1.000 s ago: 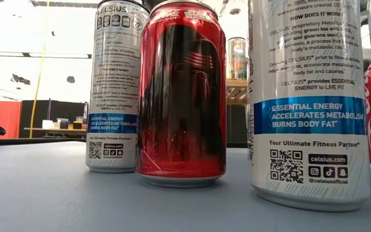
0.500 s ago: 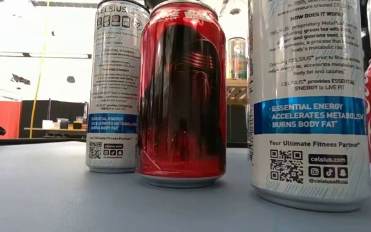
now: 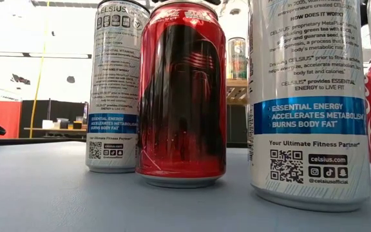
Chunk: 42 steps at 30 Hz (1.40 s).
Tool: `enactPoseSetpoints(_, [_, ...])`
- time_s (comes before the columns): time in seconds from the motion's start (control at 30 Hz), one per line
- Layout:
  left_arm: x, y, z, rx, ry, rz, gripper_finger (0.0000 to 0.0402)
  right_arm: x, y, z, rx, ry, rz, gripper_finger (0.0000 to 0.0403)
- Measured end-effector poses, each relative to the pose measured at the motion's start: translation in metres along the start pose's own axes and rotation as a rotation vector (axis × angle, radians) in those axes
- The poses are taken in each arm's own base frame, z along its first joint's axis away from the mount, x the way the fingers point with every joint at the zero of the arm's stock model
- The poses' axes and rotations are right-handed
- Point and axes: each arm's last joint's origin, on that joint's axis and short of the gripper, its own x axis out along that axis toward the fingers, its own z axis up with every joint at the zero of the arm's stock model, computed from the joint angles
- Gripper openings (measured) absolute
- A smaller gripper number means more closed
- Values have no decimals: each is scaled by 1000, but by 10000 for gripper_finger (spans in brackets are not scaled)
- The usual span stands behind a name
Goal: Place canned beverage on shelf
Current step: Put the white-yellow soda can on the shelf aligned with the other white-yellow soda can
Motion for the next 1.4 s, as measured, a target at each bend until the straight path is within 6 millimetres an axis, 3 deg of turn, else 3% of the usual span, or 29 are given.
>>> enactPoseSetpoints(0.27, [-1, -3, 11, -127, -102, -74, 361, -8, 0, 24, -61, 30, -236, 175])
enactPoseSetpoints(0.57, [-11, -6, 37, -199, -260, -358, 361, -17, -4, 53, -169, 57, -394, 165])
enactPoseSetpoints(0.83, [-17, 2, 42, -288, -220, -506, 361, -25, -8, 72, -195, 75, -541, 171])
enactPoseSetpoints(1.1, [13, -5, 51, -378, -182, -898, 361, -35, -26, 73, -193, 133, -700, 171])
enactPoseSetpoints(1.23, [39, -1, 43, -463, -119, -972, 361, -36, -33, 70, -233, 164, -686, 171])
enactPoseSetpoints(1.4, [51, 4, 41, -494, -176, -1032, 361, -36, -34, 70, -255, 177, -692, 171])
